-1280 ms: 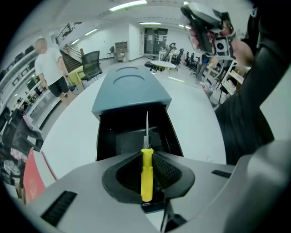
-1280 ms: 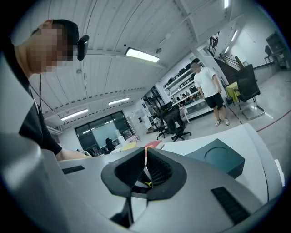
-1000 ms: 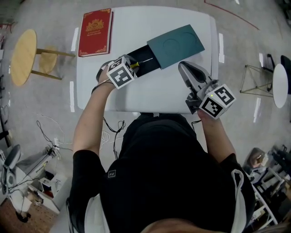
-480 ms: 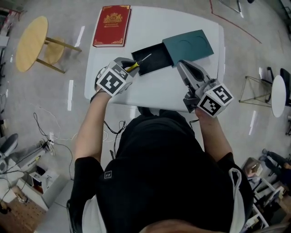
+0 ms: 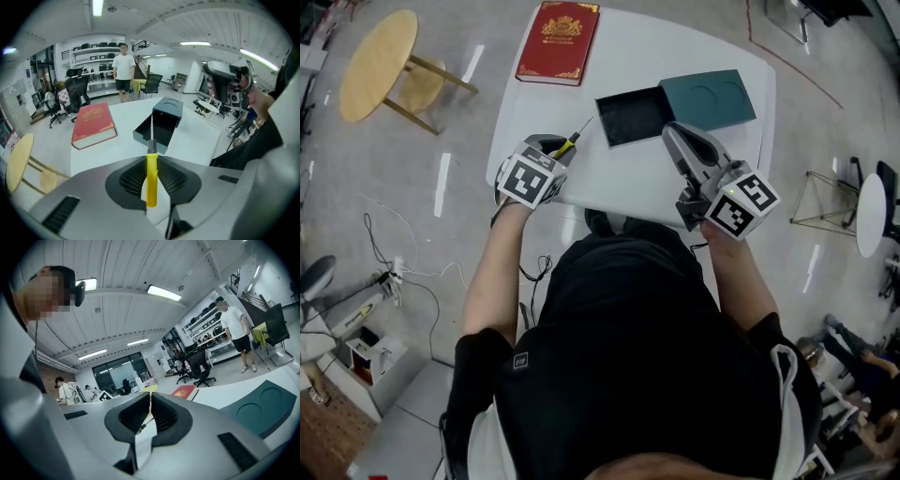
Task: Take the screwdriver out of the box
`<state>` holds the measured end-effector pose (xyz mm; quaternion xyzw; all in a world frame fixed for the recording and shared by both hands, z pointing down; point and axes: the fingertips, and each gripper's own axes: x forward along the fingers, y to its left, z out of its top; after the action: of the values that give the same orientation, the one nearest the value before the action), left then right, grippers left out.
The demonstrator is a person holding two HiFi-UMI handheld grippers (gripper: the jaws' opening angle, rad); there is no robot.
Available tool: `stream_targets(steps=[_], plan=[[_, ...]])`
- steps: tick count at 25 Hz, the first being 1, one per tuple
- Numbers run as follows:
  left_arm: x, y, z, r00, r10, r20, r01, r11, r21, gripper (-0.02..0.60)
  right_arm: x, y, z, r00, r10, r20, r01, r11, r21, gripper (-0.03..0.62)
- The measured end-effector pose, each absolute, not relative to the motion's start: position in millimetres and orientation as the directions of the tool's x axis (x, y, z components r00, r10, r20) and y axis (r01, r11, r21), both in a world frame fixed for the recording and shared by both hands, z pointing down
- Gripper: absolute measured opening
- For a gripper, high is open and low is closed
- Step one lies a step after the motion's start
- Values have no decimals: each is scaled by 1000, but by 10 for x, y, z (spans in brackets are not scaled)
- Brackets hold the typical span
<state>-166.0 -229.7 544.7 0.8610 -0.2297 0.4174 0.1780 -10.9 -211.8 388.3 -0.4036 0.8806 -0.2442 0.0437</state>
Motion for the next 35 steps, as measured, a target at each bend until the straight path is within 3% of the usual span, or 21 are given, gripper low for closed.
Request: stream_targets(steps=[9, 19, 28, 31, 35], plan=[[-2029, -2340, 6010, 414, -257, 873, -663, -742, 96, 78, -188, -2312, 3895, -727, -674, 129, -642, 600, -478, 31], [-2174, -2357, 6518, 333, -226, 916, -709, -700, 85, 80, -88, -2337, 4034, -732, -663, 159, -639, 585, -500, 31], [-2226, -2463, 6625, 328, -262, 908, -726, -685, 64, 87, -82, -2295, 3981, -720, -675, 163, -654, 581, -484, 31], [-2225, -2458, 6585, 345, -287, 894, -730, -681, 63, 140, -100, -2251, 3963, -714, -680, 164, -661, 578, -479, 31], [-2229, -2457, 6480, 379, -336, 862, -729, -682, 55, 158, -160, -2191, 3952, -706, -688, 166, -669, 572, -474, 31]])
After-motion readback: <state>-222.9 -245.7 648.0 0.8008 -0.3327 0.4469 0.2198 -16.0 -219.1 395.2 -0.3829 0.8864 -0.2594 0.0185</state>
